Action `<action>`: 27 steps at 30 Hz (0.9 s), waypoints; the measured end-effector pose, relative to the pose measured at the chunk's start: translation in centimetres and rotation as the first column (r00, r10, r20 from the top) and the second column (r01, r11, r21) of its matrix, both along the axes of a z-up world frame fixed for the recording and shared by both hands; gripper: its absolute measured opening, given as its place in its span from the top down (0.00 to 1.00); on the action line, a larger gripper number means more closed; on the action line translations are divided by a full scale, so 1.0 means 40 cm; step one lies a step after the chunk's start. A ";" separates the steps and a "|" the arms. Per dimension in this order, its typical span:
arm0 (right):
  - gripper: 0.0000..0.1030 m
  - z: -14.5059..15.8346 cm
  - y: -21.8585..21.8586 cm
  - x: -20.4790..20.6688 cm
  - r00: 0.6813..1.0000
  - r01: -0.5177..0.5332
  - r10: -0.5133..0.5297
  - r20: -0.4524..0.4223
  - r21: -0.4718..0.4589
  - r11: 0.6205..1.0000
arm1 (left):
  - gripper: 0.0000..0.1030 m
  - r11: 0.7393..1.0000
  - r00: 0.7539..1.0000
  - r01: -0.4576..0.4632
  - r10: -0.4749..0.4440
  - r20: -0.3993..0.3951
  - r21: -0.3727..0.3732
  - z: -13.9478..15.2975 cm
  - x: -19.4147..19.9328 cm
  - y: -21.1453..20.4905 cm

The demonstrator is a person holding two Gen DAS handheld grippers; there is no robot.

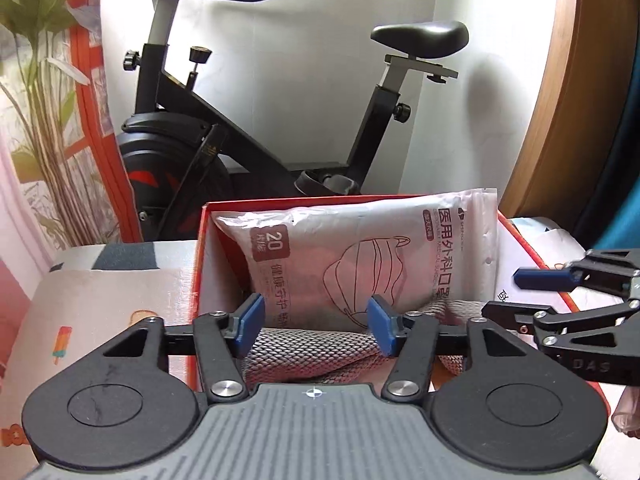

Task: Organize soft objects
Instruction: 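Open both grippers to release the grey cloth inside the red box, then raise both grippers away from the red box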

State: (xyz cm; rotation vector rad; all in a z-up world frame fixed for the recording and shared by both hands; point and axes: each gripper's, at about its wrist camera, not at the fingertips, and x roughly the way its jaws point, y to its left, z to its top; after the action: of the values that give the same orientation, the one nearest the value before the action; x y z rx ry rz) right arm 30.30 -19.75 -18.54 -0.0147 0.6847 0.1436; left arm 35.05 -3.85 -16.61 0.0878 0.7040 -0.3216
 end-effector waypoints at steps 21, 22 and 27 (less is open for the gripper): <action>0.00 0.220 -0.012 -0.290 0.957 0.086 -0.107 0.269 0.089 0.992 | 0.00 0.990 0.974 -0.077 0.099 0.203 -0.116 0.201 -0.310 0.108; 0.00 0.224 -0.010 -0.307 0.956 0.085 -0.107 0.274 0.092 0.992 | 0.00 0.991 0.971 -0.076 0.100 0.219 -0.114 0.206 -0.327 0.108; 0.00 0.238 -0.014 -0.380 0.946 0.084 -0.119 0.301 0.128 0.988 | 0.00 0.995 0.953 -0.064 0.085 0.290 -0.083 0.223 -0.414 0.096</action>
State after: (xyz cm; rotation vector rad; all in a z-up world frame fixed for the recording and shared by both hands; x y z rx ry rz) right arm 15.10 -20.30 -9.01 0.1056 0.3629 0.0780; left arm 18.48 -0.01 -7.70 0.0383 0.3996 -0.2546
